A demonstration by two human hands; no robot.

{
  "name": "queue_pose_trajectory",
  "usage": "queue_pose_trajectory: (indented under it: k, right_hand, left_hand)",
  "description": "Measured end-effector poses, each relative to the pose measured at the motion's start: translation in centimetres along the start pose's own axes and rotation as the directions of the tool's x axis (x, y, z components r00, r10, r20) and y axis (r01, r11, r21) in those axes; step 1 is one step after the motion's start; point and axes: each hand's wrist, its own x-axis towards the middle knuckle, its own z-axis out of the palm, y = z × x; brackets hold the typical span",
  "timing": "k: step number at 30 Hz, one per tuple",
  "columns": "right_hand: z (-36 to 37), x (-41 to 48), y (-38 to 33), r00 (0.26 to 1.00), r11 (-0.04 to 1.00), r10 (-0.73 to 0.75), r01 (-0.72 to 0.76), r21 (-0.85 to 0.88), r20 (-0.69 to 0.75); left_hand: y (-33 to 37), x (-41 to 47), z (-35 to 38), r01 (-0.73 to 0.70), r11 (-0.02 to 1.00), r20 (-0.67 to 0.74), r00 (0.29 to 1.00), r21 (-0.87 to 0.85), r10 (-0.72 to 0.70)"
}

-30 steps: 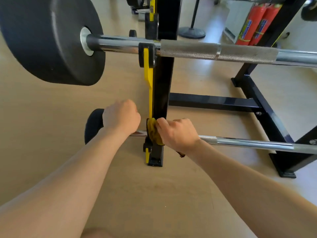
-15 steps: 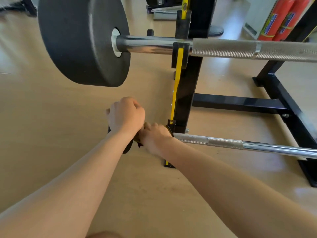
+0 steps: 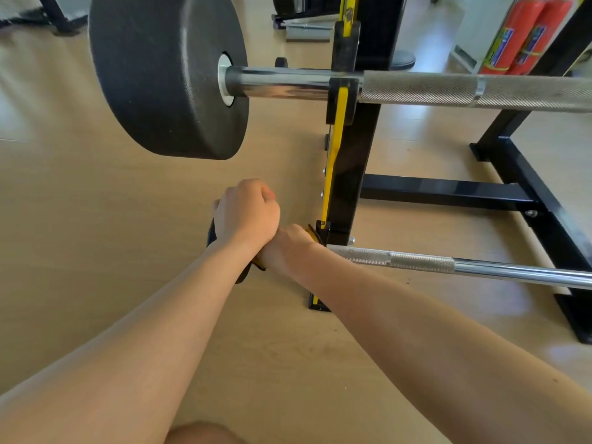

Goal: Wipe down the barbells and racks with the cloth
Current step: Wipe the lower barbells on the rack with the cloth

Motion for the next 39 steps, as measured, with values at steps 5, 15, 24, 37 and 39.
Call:
queue_pose_trajectory:
  k: [5,15,24,37,39]
  right_hand:
    - [-0.5,-4.1,2.3,0.984,0.986,-0.127,0.139,0.096,-0.124]
    - [6.9,-14.3,11.8,0.945,0.963,-0.228,0.182,-0.201,-0.234]
    - [8.4,-14.2,10.1,0.919,0.999,0.029,-0.033,-0.005,-0.393]
    - [2.0,-11.3,10.6,0.921,0.87,0.389,-0.379,0.316,0.033]
    - [0.9,-11.2,10.7,0.91,0.852,0.403,-0.413,0.32,0.1]
  left_hand:
    - [1.8,-1.2,1.4,-0.342,0.93,0.052,0.935,-0.138,0.351]
    - [7.2,-3.6,5.4,-0.544,0.816,0.05,0.825,-0.194,0.562]
    - [10.8,-5.3,9.6,-0.562,0.785,-0.006,0.814,-0.261,0.581]
    - [11.0,-4.2,8.4,-0.571,0.8,-0.056,0.819,-0.182,0.572]
    - [10.6,-4.8,8.6,-0.438,0.873,-0.058,0.898,-0.214,0.437]
